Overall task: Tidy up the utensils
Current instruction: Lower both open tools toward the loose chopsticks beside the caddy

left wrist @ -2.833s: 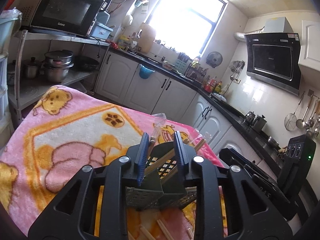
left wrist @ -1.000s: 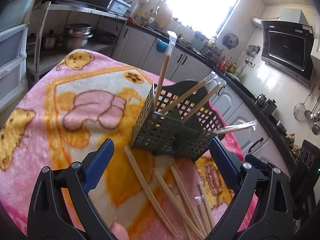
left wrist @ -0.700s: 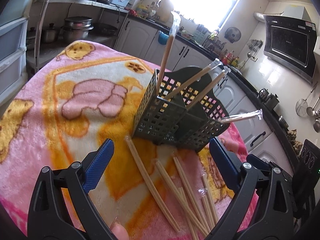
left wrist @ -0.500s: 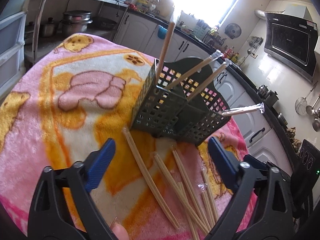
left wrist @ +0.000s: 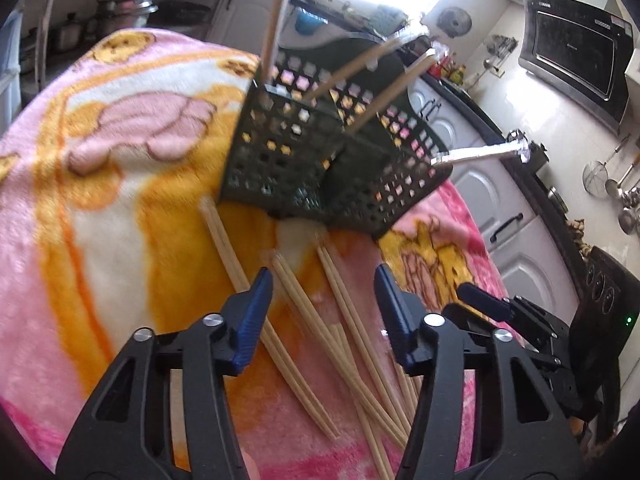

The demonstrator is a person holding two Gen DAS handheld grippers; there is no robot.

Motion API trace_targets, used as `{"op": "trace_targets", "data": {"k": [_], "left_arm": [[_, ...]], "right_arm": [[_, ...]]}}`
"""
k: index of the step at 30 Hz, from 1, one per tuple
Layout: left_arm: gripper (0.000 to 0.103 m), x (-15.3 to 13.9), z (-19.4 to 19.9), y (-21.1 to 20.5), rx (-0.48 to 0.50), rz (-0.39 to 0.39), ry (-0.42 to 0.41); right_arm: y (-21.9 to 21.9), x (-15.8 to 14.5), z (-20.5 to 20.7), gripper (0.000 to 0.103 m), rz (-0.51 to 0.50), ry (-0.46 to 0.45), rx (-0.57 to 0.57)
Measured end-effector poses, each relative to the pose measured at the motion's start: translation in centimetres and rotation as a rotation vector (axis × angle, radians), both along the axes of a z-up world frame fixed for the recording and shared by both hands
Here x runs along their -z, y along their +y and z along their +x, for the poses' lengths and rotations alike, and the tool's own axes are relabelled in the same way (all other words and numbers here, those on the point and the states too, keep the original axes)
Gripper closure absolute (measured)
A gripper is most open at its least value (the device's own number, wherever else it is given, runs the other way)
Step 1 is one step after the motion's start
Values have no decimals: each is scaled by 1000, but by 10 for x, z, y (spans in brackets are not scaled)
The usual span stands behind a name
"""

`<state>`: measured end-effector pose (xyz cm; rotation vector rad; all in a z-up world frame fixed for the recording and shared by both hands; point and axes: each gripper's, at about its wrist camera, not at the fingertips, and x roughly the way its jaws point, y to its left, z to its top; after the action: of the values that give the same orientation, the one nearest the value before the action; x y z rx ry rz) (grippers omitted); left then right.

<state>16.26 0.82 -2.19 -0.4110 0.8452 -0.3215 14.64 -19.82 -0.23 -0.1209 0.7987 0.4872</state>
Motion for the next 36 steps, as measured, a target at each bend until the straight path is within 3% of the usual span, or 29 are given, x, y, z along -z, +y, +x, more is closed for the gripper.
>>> {"op": "trace_targets", "data": {"k": [9,21,29,36], "left_arm": [[66,19,10,-13,11,8,71],[66,32,34,-24,-38,67,155],[66,38,46,-17,-75,71,176],[66,40,58,-14,-84,77,174]], "right_arm": [[-4,8,6,67,3,21,10],[-1,31,26,71,27,152,4],[6,45,48,72,44,228,18],[11,49,60,73,42,241,31]]}}
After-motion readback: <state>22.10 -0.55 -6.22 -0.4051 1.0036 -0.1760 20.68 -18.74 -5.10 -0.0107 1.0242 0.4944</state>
